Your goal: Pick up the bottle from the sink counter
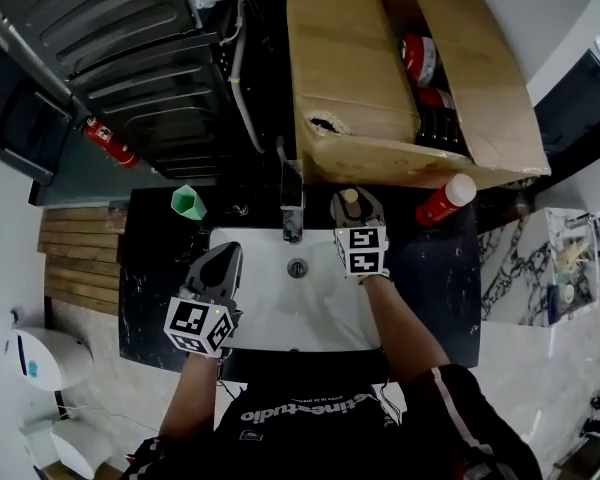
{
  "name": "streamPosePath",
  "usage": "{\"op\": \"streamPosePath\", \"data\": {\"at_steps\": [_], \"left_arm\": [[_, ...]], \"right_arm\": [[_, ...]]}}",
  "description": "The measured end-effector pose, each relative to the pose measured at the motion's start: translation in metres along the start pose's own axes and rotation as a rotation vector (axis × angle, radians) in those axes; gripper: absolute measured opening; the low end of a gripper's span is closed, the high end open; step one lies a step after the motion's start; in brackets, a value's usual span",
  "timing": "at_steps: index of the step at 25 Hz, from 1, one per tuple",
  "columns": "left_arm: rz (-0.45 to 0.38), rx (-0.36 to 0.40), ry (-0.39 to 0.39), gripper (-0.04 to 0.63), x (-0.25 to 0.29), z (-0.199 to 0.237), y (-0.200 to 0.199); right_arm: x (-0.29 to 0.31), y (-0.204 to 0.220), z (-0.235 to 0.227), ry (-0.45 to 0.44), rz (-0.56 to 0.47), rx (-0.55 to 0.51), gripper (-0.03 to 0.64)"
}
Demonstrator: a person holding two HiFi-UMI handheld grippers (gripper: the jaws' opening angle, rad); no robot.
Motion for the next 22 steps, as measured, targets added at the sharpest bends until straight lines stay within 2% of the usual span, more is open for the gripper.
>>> {"op": "streamPosePath", "data": {"at_steps": [4, 9, 17, 22], "left_arm": [[-0.006, -0.002, -0.002, 0.014, -0.003, 0.000, -0.002], [-0.023, -0.012, 0.005, 0.014, -0.015, -0.003, -0.005], [-0.097, 0.008, 0.070, 0.014, -0.034, -0.025, -0.019], [-0.141, 0.016, 0.125, 0.014, -0.050, -0.041, -0.030]], "right_arm": [[-0.001, 0.000, 0.000, -0.003, 0.000, 0.023, 0.158], [-0.023, -0.006, 0.007, -0.028, 0.000, -0.017, 0.156], [-0.127, -0.056, 0.042, -0.085, -0.102, -0.071, 0.156], [-0.201, -0.069, 0.066, -0.098, -0.124, -0.044, 0.156]]}}
Point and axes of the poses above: the fingertips, and each gripper's own axes: x forward along the fingers, z to its left, y out of its underside, the point moved 6 cm from there along -x, backward along the fingers, and after that the axes turned 5 degrees about z, right-handed, at the moved point
